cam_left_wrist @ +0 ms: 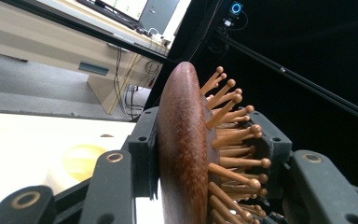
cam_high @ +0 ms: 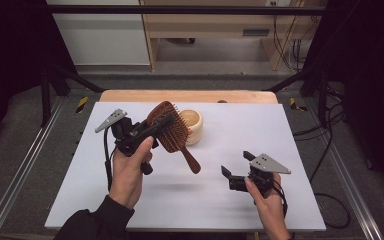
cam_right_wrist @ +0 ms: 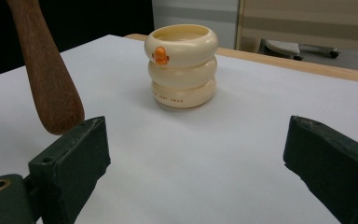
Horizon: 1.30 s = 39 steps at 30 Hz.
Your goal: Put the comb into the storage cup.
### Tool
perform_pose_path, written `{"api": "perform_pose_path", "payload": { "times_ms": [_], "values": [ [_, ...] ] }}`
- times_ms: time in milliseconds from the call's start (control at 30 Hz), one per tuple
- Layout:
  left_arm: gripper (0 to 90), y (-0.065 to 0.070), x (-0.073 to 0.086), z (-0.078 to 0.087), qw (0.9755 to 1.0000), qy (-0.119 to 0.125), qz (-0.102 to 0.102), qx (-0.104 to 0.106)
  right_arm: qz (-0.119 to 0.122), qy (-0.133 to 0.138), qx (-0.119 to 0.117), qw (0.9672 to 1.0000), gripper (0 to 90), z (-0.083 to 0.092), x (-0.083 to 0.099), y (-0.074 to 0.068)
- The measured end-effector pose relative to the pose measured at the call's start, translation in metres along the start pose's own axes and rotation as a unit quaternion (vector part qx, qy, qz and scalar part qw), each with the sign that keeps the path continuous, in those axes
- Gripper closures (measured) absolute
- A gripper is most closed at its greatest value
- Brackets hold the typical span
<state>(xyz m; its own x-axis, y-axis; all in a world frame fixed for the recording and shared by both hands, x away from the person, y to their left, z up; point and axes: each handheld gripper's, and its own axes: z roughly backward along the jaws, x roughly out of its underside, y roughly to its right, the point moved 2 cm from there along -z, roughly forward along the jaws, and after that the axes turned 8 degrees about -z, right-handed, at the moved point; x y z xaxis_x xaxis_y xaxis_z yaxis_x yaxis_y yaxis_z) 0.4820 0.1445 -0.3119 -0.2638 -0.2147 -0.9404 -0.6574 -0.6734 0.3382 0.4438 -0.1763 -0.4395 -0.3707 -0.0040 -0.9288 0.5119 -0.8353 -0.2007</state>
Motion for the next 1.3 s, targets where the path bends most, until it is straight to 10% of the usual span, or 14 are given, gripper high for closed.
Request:
{"api": "perform_pose_path", "payload": {
  "times_ms": [1300],
  "values": [
    [51.8, -0.002, -0.062, -0.046, 0.9981, 0.005, -0.054, -0.031, -0.016, 0.007, 0.01, 0.9998, 5.6, 0.012, 0.008, 0.016]
  ]
}}
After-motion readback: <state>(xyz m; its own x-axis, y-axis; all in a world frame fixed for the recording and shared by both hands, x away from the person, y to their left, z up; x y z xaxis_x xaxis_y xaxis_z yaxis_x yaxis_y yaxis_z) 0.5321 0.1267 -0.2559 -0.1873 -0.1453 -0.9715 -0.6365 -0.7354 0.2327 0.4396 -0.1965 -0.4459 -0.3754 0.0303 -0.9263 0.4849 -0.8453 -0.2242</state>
